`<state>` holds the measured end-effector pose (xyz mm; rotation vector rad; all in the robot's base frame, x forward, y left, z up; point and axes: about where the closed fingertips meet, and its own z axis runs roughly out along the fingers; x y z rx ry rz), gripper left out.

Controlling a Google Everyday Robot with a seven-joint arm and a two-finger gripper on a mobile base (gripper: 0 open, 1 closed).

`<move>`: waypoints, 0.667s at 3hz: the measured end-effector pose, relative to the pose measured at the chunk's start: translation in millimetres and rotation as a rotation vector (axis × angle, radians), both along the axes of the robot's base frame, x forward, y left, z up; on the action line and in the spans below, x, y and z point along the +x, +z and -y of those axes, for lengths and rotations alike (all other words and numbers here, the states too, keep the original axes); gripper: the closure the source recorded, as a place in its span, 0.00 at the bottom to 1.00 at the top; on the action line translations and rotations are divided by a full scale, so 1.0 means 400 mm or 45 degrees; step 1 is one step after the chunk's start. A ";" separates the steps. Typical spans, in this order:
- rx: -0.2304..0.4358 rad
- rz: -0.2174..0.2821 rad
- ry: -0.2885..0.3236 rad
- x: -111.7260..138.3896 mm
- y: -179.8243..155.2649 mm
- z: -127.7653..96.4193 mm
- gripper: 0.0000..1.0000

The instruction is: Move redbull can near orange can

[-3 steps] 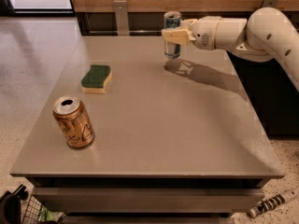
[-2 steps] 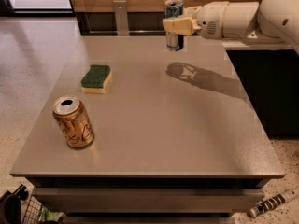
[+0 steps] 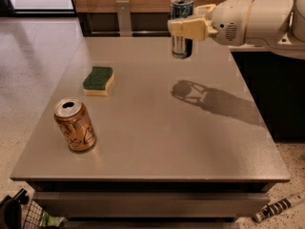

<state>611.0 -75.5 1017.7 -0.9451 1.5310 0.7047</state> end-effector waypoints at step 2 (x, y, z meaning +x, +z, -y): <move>0.032 -0.007 0.053 -0.234 -0.092 -0.086 1.00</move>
Offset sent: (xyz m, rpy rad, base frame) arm -0.1354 0.0473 -0.0628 0.0309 0.0205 0.0431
